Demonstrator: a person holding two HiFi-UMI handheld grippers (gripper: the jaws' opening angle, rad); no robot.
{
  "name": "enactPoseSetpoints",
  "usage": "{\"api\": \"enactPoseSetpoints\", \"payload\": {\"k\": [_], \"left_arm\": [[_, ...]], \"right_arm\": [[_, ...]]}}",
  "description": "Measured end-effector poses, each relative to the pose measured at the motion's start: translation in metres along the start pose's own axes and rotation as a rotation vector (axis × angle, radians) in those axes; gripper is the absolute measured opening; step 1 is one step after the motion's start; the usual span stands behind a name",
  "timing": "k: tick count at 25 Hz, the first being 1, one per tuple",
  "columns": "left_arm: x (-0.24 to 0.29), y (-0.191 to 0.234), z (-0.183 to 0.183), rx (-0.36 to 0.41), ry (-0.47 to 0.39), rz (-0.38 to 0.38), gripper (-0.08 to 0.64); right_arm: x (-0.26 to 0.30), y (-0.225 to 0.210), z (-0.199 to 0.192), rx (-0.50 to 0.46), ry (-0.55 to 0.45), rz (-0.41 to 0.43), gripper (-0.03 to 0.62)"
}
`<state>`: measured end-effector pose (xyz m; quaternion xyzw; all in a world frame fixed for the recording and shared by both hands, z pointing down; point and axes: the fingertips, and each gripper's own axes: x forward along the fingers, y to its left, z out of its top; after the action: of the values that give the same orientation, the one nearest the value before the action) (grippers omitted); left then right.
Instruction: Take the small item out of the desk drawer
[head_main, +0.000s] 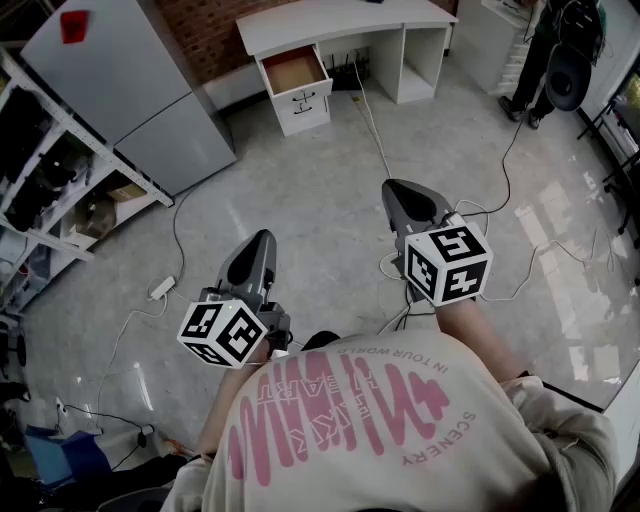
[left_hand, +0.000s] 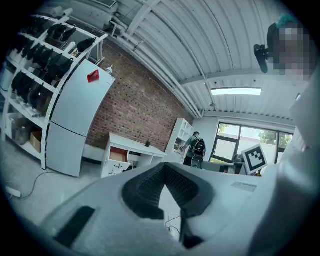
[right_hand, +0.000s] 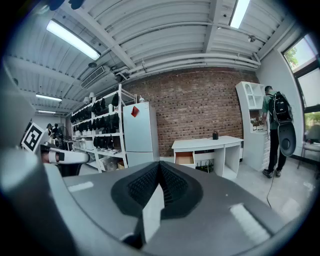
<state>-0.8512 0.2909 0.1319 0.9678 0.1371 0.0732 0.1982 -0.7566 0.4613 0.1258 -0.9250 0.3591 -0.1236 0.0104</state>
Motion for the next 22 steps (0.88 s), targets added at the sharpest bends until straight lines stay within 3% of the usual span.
{"api": "enactPoseSetpoints", "payload": {"k": [10,15,22], "left_arm": [[0.015,-0.004,-0.003,0.006,0.002,0.013,0.005],[0.017,0.003,-0.005,0.0,0.016,0.026,0.006],[0.028,0.025,-0.009,-0.03,0.043,0.049,0.006]], "right_arm": [[0.004,-0.019,-0.005,0.019,0.004,0.003,0.008],[0.013,-0.024,-0.01,0.11,0.007,0.023,0.009],[0.043,-0.026,-0.029,0.145,0.083,0.038,0.009]]}}
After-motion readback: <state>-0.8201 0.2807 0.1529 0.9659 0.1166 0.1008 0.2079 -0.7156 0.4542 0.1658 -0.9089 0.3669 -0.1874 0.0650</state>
